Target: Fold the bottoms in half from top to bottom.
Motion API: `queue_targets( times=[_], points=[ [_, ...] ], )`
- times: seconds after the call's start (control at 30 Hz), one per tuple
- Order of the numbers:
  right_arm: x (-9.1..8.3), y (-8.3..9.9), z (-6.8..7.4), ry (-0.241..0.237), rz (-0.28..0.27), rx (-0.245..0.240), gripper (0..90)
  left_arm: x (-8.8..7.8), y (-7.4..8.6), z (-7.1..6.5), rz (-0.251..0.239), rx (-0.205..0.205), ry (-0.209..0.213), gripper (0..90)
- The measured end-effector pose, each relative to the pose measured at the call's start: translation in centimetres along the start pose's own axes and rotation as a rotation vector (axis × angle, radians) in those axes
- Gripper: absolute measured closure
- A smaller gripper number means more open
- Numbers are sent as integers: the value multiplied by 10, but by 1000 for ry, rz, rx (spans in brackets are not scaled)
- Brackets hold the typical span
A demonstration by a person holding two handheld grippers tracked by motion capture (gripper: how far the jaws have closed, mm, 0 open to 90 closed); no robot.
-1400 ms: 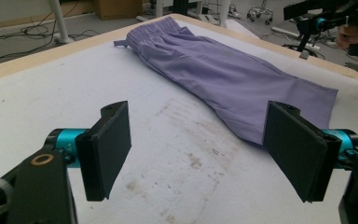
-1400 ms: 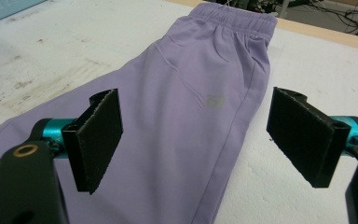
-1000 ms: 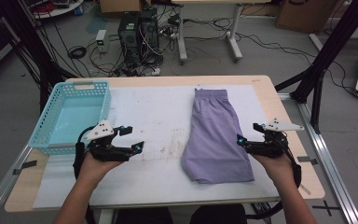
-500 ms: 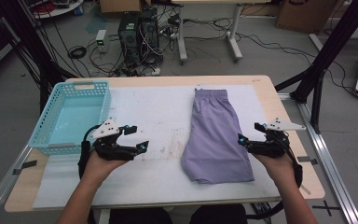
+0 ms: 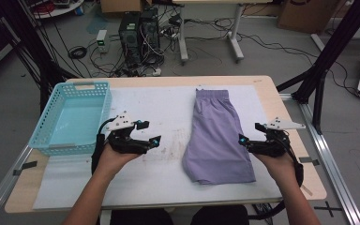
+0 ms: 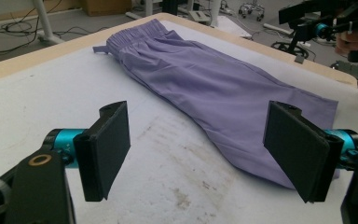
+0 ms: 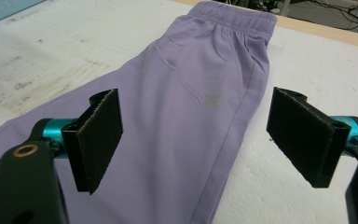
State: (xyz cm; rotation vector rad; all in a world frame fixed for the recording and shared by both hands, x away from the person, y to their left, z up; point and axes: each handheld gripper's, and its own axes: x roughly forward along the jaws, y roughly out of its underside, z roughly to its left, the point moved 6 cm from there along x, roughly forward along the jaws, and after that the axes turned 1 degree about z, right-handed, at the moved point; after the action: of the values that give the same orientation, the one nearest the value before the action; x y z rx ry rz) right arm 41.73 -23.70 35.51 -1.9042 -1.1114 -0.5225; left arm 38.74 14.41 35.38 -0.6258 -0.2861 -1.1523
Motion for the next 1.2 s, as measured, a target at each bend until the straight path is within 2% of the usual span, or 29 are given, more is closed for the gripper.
queue_targets(
  times=[0.13, 0.27, 0.37, 0.5, 0.77, 0.93, 1.1, 1.2],
  points=[
    [3, 0, -1, 0, 16, -4, 188, 7, -2, 1, 6, -5, -5, 229],
    [13, 2, -7, 15, 59, -6, 188, 8, -1, 0, 18, 4, -4, 229],
    [22, 2, -15, 35, 92, 11, 188, 2, -1, -2, 16, 15, -10, 229],
    [30, -4, -14, 36, 94, 8, 188, -13, -2, -3, 0, 17, -21, 229],
    [48, -22, 2, 16, 101, -37, 188, -49, 6, 0, -23, 17, -56, 229],
    [75, -27, 14, -2, 155, -52, 188, -70, 14, 4, -44, 2, -85, 229],
    [108, -27, 34, -30, 202, -77, 190, -75, 21, 8, -42, -13, -99, 229],
    [122, -32, 48, -58, 192, -62, 195, -73, 20, 8, -44, -8, -95, 229]
  ],
)
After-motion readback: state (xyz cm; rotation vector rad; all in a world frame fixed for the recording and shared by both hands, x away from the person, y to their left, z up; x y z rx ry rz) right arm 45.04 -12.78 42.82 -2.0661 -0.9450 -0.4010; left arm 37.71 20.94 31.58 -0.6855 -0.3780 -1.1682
